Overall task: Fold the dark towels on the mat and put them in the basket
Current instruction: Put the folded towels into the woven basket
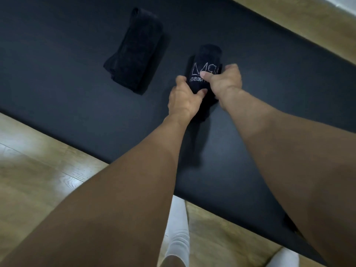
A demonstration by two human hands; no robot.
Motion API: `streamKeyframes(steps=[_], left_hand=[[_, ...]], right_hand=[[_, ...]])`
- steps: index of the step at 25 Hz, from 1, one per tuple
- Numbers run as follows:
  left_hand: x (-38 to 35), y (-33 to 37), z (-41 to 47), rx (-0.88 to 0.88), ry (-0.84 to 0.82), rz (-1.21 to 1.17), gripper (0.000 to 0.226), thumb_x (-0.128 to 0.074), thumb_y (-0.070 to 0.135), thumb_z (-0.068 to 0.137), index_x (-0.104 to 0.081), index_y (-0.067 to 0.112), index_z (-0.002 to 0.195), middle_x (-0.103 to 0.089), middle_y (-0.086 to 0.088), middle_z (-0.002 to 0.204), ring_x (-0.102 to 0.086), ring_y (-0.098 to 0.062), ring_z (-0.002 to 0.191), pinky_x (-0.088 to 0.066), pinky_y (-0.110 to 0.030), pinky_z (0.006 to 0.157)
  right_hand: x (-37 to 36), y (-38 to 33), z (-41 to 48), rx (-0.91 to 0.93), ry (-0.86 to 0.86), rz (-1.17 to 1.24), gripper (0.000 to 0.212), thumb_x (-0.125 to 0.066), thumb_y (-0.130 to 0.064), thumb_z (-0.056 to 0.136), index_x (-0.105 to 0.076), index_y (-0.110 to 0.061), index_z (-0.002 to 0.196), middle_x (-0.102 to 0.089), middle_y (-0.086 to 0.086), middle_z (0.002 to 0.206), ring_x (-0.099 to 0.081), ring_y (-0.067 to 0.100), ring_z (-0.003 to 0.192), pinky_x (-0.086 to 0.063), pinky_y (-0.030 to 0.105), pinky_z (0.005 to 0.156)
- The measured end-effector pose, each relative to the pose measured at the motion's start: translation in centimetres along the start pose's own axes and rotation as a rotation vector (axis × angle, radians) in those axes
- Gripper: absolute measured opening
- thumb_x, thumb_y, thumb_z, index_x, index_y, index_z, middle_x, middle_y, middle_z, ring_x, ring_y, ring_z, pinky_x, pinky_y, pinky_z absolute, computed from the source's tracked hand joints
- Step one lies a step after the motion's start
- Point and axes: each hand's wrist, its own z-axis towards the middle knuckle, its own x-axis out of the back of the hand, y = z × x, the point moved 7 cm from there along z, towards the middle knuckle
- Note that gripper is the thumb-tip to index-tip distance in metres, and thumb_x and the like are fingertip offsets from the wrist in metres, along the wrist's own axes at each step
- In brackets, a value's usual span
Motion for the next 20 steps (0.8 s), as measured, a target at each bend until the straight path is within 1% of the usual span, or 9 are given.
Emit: streamKeyframes(steps=[2,3,4,8,11,14,16,18,20], left_hand=[[-0.6,-0.1,0.3,0.098,-0.054,-0.056,0.059,-0.074,0.044,0.08,-0.053,0.01,0.123,-0.063,-0.005,0.11,-0.061,-0.022,0.098,-0.05,-0.029,0.072],[-0.9,-0.1,0.2,0.136,-0.083,-0.09,0.055,-0.075,0.043,0.078,-0.056,0.008,0.117,-0.062,-0.003,0.102,-0.061,-0.019,0.088,-0.046,-0.026,0.062],[-1.1,-0.1,0.1,0.151,-0.102,-0.115,0.054,-0.075,0.042,0.076,-0.056,0.008,0.114,-0.062,-0.002,0.099,-0.06,-0.018,0.084,-0.044,-0.025,0.058],[-2.2,0.9,-1.7,0.128,-0.11,-0.256,0.062,-0.077,0.033,0.072,-0.048,0.011,0.123,-0.061,-0.005,0.115,-0.064,-0.02,0.096,-0.054,-0.027,0.069],[-3.6,3.2,-4.7,0.116,-0.167,-0.349,0.073,-0.08,0.022,0.07,-0.043,0.017,0.133,-0.061,-0.003,0.119,-0.066,-0.017,0.097,-0.059,-0.031,0.079],[-5.6,6.7,-8.4,0.067,-0.24,-0.409,0.077,-0.081,0.016,0.069,-0.048,0.023,0.137,-0.065,0.002,0.12,-0.068,-0.014,0.098,-0.058,-0.033,0.087],[-7.3,10.0,-12.1,0.021,-0.264,-0.446,0.07,-0.08,0.014,0.071,-0.052,0.024,0.134,-0.067,0.004,0.117,-0.069,-0.011,0.097,-0.058,-0.03,0.085],[-9.3,13.6,-16.6,-0.015,-0.272,-0.508,0.063,-0.078,0.013,0.075,-0.054,0.023,0.132,-0.068,0.006,0.114,-0.069,-0.008,0.095,-0.057,-0.024,0.077],[-11.3,16.5,-20.8,-0.04,-0.267,-0.541,0.055,-0.079,0.017,0.077,-0.056,0.023,0.128,-0.069,0.008,0.11,-0.07,-0.006,0.091,-0.056,-0.02,0.069]], right_hand=[[-0.5,1.5,-0.4,-0.125,-0.052,0.114,0.074,-0.084,-0.046,0.064,-0.05,-0.015,0.122,-0.06,0.007,0.122,-0.065,0.028,0.102,-0.057,0.044,0.086],[-0.7,2.0,-0.5,-0.153,-0.08,0.163,0.071,-0.084,-0.045,0.063,-0.053,-0.013,0.119,-0.062,0.008,0.117,-0.066,0.029,0.097,-0.058,0.045,0.083],[-0.8,2.3,-0.9,-0.176,-0.113,0.218,0.064,-0.083,-0.042,0.066,-0.056,-0.011,0.115,-0.066,0.009,0.111,-0.068,0.029,0.091,-0.06,0.046,0.079],[0.4,4.1,-2.5,-0.329,-0.292,0.478,0.04,-0.078,-0.035,0.076,-0.068,-0.012,0.107,-0.075,0.012,0.095,-0.074,0.031,0.08,-0.06,0.053,0.071],[2.7,5.9,-4.6,-0.402,-0.432,0.634,0.055,-0.08,-0.048,0.074,-0.069,-0.015,0.116,-0.075,0.014,0.102,-0.074,0.034,0.087,-0.059,0.054,0.078],[7.2,6.7,-6.5,-0.401,-0.475,0.772,0.07,-0.078,-0.057,0.07,-0.066,-0.013,0.123,-0.072,0.017,0.112,-0.071,0.035,0.098,-0.058,0.052,0.083],[12.4,6.6,-7.7,-0.362,-0.405,0.845,0.066,-0.079,-0.053,0.072,-0.067,-0.009,0.12,-0.073,0.016,0.107,-0.072,0.034,0.095,-0.058,0.051,0.083],[19.1,7.0,-9.0,-0.318,-0.212,0.885,0.054,-0.083,-0.042,0.073,-0.069,-0.004,0.108,-0.075,0.016,0.096,-0.074,0.033,0.085,-0.06,0.052,0.078],[24.6,7.7,-10.6,-0.278,-0.084,0.909,0.047,-0.083,-0.04,0.075,-0.07,-0.004,0.101,-0.076,0.015,0.09,-0.075,0.032,0.081,-0.061,0.05,0.074]])
